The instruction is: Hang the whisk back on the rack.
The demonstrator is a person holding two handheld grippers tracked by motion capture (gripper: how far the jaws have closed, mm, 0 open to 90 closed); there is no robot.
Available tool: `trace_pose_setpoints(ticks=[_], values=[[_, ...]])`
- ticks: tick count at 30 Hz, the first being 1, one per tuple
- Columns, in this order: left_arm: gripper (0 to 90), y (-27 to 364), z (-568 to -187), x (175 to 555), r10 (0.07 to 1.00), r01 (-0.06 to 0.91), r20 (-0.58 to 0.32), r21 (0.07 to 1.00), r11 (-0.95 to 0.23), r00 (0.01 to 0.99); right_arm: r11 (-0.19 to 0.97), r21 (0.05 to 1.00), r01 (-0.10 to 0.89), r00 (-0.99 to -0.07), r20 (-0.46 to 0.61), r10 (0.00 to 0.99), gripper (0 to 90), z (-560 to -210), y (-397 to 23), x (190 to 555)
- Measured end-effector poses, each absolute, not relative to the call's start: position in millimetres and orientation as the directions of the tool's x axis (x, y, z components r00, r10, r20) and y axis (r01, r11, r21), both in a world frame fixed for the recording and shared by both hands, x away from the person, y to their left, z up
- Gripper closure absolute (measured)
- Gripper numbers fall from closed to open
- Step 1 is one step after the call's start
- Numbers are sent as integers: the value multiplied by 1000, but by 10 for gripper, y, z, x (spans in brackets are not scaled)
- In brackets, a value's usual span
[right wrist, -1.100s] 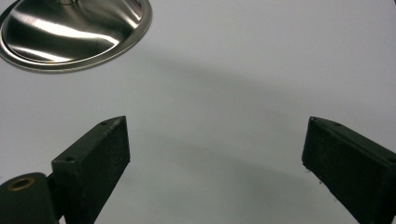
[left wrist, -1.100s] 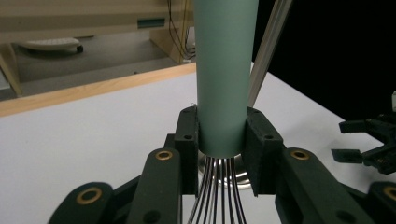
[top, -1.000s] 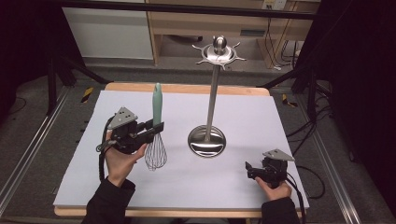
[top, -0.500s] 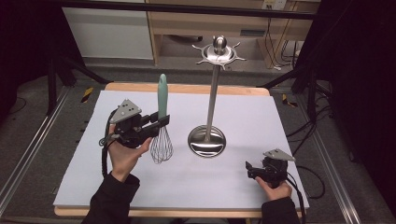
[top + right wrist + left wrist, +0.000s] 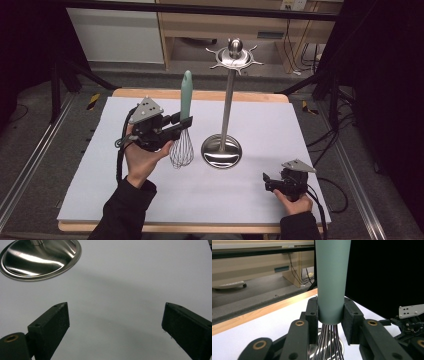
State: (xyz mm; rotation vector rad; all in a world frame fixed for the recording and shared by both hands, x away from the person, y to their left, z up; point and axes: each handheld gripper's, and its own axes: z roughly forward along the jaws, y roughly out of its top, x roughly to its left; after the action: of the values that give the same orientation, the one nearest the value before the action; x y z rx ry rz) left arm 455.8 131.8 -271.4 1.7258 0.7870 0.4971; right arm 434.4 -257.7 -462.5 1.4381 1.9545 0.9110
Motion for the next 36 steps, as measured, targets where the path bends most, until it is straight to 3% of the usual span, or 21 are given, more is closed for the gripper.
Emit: trace_pose_setpoints(ticks=[36], values=[[686, 937, -2501, 4724, 726, 246, 2, 940, -235, 688, 197, 782, 592, -283, -28, 959, 81, -4621, -2587, 4348]])
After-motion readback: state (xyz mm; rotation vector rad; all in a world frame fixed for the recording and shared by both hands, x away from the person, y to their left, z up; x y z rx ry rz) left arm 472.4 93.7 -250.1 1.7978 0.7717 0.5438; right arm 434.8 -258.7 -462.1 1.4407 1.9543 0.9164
